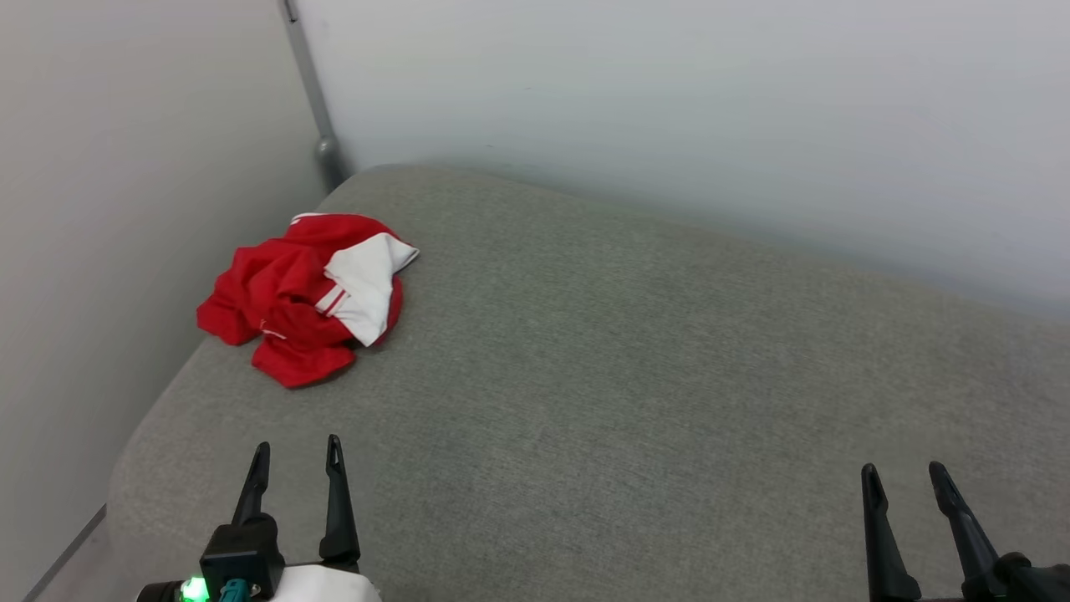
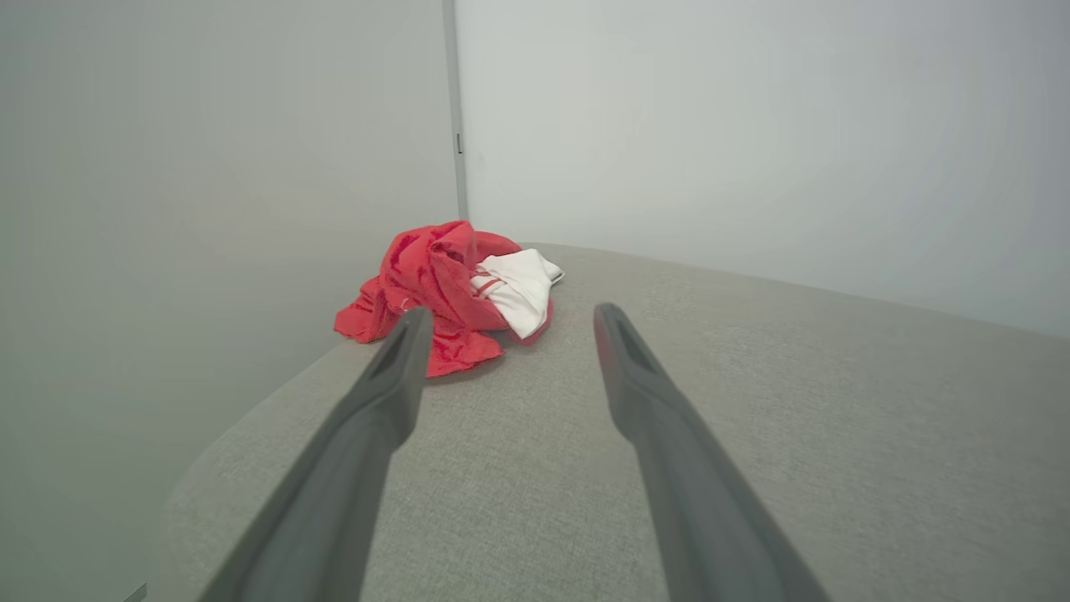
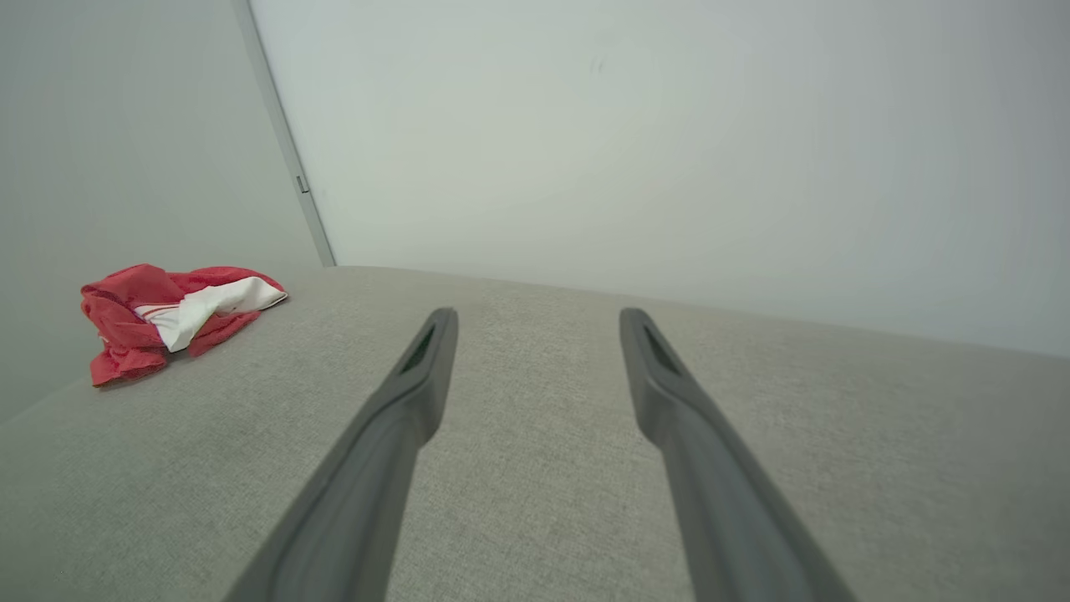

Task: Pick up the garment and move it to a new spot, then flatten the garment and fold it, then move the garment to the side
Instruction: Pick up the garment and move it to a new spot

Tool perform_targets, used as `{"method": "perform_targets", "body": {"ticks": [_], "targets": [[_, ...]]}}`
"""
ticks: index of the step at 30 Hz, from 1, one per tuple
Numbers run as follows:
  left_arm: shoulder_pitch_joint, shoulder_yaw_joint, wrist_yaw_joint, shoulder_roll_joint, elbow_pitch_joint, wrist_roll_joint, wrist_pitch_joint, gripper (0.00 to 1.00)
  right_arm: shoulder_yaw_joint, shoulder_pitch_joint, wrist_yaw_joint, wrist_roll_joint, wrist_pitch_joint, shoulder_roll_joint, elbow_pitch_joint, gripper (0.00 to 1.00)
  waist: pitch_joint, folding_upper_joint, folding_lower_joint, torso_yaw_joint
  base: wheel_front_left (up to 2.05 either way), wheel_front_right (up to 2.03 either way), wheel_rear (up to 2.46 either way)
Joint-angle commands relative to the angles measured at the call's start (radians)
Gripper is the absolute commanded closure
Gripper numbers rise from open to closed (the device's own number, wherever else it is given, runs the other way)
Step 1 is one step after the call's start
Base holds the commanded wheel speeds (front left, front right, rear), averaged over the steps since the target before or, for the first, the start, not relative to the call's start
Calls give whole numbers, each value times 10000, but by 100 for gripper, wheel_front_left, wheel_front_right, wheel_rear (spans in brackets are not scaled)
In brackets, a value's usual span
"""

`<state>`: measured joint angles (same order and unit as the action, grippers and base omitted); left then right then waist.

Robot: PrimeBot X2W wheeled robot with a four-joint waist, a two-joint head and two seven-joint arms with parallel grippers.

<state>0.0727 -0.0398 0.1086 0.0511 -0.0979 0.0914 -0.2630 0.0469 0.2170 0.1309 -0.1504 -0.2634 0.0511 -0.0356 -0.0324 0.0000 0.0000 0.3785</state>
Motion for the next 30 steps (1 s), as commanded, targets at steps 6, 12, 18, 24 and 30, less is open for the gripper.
{"method": "perform_targets", "body": {"ticks": [6,12,18,24,30], "targets": [[102,180,0,-12,-15,-35,-28,0,-76,123,-3,-47,-21,-18,-27,0,-60,0,0,1008,0,0,0],[233,364,183,-15,224,82,-28,0,-289,-124,-5,109,-21,-17,8,0,129,0,0,1197,0,0,0],[292,422,325,-11,311,139,-28,0,-369,-208,-3,191,-21,-17,49,0,187,0,0,1228,0,0,0],[-217,777,139,76,-73,6,-28,0,-311,-148,-3,210,-21,-17,-13,0,220,0,0,1176,0,0,0],[-1936,1346,-423,742,-839,126,-28,0,-168,-332,-5,493,-21,-15,-173,0,697,0,0,897,0,0,0]]}}
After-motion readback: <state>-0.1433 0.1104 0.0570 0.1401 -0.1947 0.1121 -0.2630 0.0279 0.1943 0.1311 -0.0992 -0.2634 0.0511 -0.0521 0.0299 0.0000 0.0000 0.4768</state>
